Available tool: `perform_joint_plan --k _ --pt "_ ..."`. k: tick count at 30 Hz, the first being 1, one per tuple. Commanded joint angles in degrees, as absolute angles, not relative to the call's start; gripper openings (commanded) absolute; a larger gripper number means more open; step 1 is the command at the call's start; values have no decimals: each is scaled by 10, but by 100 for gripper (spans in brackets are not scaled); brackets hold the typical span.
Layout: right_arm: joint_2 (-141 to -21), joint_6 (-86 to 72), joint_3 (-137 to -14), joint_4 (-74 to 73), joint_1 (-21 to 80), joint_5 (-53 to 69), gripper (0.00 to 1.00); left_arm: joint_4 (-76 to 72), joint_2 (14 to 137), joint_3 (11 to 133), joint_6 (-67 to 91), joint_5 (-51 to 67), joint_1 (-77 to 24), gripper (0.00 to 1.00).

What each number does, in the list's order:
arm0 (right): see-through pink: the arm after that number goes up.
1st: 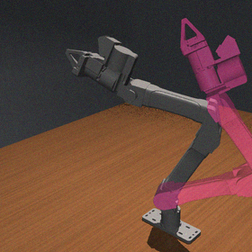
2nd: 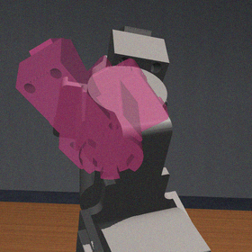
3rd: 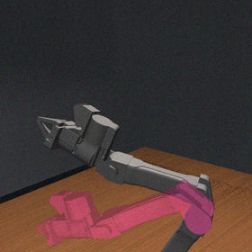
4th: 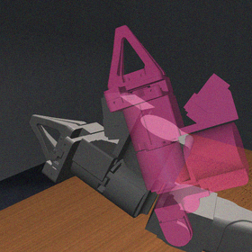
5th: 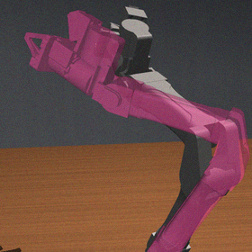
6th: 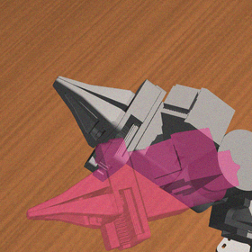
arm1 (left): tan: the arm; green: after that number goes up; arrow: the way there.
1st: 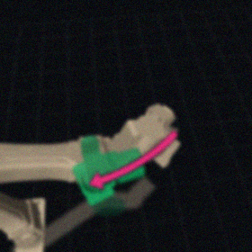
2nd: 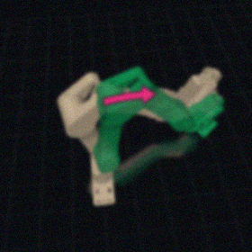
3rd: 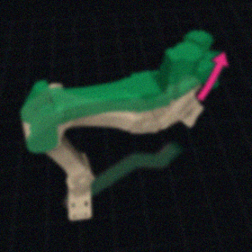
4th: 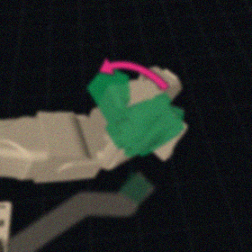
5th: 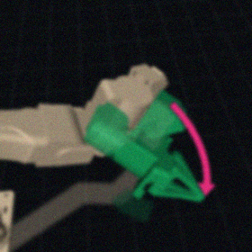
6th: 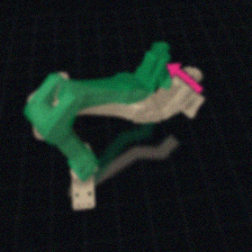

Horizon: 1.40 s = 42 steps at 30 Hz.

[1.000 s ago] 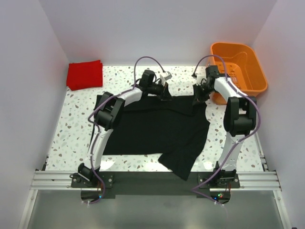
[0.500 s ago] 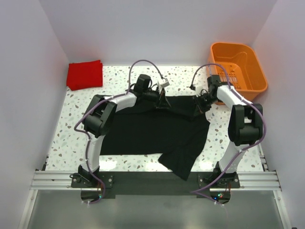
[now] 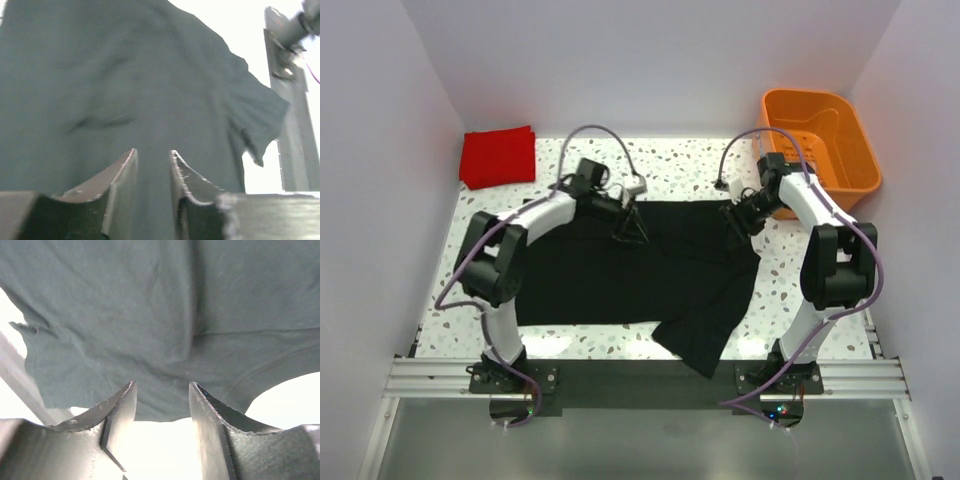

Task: Fold and stack the t-shirts
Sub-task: Fold the tshirt

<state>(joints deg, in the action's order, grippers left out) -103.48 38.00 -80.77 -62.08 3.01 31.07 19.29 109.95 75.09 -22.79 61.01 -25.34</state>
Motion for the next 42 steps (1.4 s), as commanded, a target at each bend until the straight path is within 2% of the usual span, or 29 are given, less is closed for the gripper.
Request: perform_joint_plan --k 1,6,9,15,22,24,32,36,37,39,40,42 --pt "-1033 345 -845 -592 39 303 51 242 1042 760 -229 594 -147 38" --pt "-1064 279 -846 -568 80 211 52 359 1048 832 -272 512 -34 45" --pt "-1082 249 -847 -580 89 182 50 454 1063 871 -303 448 56 46" --pt "-1072 191 -841 -620 88 178 50 532 1078 889 -352 324 135 44" --pt "-1073 118 -818 -635 63 207 52 526 1091 874 -294 297 194 48" --pt "-1082 105 -814 -629 63 220 53 524 1099 874 -265 306 216 55" --pt "-1122 65 -803 -584 60 240 51 513 1124 863 -235 302 237 57" --pt "-1131 61 -799 -584 57 272 41 519 1136 865 -234 343 235 57" --pt "-1132 61 -797 -585 58 289 35 517 1129 862 -244 361 230 58" --pt "-1131 58 -795 -586 58 303 28 507 1098 840 -269 431 201 57" --pt "-1131 55 -793 -587 57 312 20 494 1086 828 -272 438 186 57" --pt "-1133 51 -789 -585 57 325 12 460 1065 801 -273 458 125 56"
